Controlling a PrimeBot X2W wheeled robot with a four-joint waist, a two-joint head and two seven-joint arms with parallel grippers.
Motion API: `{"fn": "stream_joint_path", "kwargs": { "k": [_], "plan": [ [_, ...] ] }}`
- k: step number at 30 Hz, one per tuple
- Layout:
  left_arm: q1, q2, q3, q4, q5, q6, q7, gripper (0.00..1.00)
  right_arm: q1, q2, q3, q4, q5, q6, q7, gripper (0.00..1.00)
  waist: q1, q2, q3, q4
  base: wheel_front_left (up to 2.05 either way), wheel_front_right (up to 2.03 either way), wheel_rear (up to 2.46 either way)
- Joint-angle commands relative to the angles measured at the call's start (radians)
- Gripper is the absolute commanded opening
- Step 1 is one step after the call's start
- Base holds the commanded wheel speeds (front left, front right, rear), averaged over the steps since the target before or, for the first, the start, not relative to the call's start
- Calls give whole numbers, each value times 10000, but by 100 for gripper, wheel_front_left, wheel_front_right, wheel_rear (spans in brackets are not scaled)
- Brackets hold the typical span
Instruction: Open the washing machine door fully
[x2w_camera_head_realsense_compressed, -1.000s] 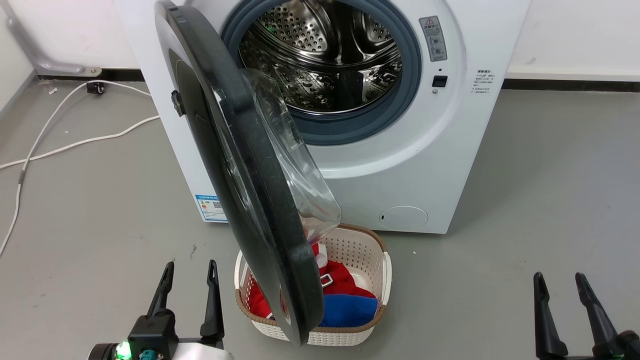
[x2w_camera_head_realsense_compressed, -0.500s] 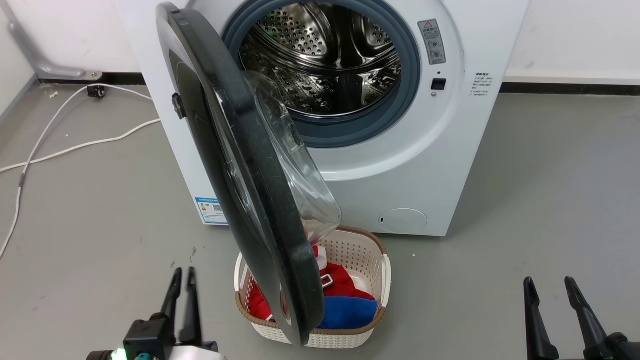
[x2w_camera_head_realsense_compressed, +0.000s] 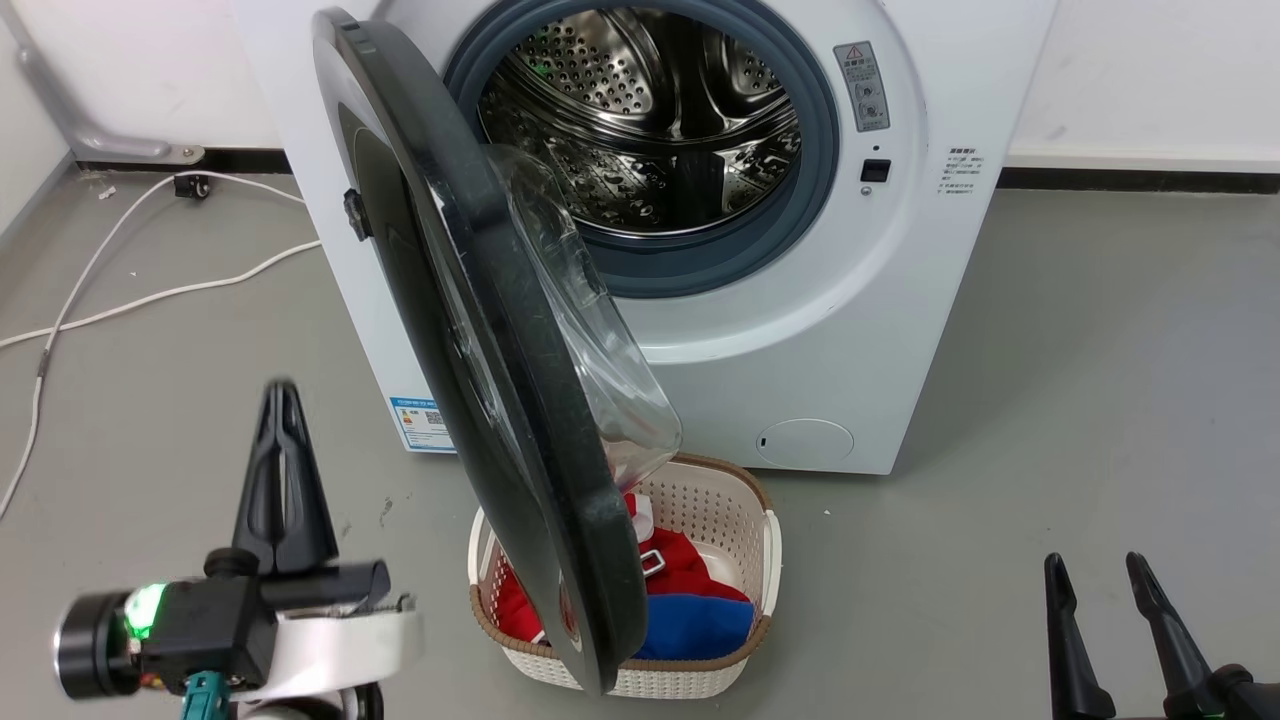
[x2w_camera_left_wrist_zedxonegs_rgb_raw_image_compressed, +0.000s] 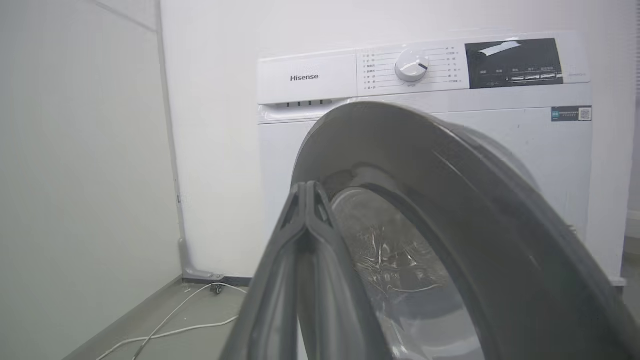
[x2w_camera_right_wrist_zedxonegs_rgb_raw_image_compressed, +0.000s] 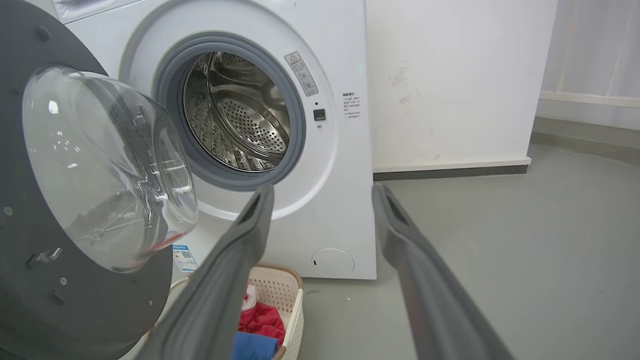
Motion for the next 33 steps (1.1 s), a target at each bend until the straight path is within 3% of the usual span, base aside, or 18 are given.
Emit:
{"fn": "stream_joint_path", "kwargs": {
  "k": [1,9,16,26,33],
  "plan": [
    [-141,50,-62,-201,72,-19,-27,0,-56,28,-8,-9,23,-2,-21,100,1,0,2,-8,0,0,0],
    [-727,159,-937,-1857,439,-349,-26,0,-90,27,44,12,26,-2,-21,100,1,0,29,-89,0,0,0],
    [-895,144,-2348,-2441,678,-843,-26,0,-38,27,79,55,54,-2,-21,100,1,0,39,-125,0,0,0],
    [-726,60,-4355,-1537,487,-1388,-26,0,-122,27,181,123,10,-2,-21,100,1,0,85,-88,0,0,0],
    [-314,151,-5014,-730,412,-1536,-26,0,-213,27,261,188,-16,-2,-21,100,1,0,188,-144,0,0,0]
  ]
}}
